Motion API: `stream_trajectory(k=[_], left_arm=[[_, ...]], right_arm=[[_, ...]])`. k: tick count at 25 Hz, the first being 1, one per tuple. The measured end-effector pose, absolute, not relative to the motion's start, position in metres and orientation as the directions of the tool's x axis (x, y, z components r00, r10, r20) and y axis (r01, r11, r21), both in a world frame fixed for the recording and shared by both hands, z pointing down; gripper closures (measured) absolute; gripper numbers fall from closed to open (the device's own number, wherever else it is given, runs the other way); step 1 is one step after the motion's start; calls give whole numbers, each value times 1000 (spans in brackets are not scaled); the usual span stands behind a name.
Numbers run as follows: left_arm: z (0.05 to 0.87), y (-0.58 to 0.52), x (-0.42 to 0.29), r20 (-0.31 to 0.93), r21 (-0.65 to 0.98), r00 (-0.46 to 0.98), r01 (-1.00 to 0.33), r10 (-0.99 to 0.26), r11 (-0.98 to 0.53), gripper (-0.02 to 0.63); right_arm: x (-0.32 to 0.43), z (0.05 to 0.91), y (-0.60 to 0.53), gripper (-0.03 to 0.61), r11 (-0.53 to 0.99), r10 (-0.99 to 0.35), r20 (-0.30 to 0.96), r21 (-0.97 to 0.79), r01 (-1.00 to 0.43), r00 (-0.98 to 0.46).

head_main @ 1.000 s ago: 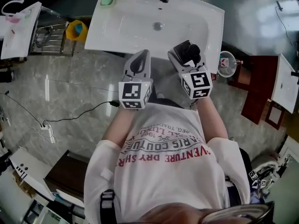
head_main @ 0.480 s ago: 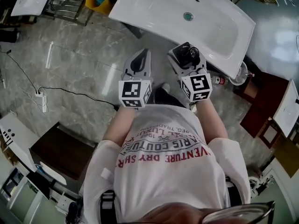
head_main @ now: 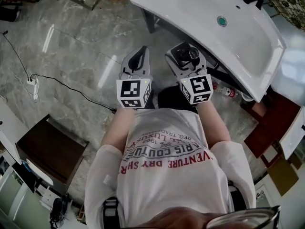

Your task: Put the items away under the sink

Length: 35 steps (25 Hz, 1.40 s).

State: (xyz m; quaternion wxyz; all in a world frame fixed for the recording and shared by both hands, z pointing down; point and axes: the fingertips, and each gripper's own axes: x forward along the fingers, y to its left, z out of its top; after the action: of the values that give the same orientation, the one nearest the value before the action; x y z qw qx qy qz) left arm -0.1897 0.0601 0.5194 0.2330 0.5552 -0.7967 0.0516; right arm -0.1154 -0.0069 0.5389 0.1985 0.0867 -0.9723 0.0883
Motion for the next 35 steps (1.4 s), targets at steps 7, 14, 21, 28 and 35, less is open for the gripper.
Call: stream_trajectory(k=[7,14,21,28,35], left_arm=[[644,60,-210,404,192,-279,-906,-871,379,591],[745,35,-211,299,186,-256,-929,-919,319,591],[802,7,-197,206,201,-213,-946,-955,254,591],[806,-14,-171,204,182,-107,-973,-973,145,591],[805,-22,-171,197,184,-82,-976,-977,119,591]], right_arm=[[-137,666,-14,206,970,-143,414,-123,-211,-899],[-142,770,-24,206,974,-155,385,-92,-205,-910],[-126,823,-58,204,954,-258,338,-62,-295,-905],[-102,832,-92,206,884,-436,335,-16,-467,-836],[-90,831,-146,205,790,-577,341,4,-613,-742]])
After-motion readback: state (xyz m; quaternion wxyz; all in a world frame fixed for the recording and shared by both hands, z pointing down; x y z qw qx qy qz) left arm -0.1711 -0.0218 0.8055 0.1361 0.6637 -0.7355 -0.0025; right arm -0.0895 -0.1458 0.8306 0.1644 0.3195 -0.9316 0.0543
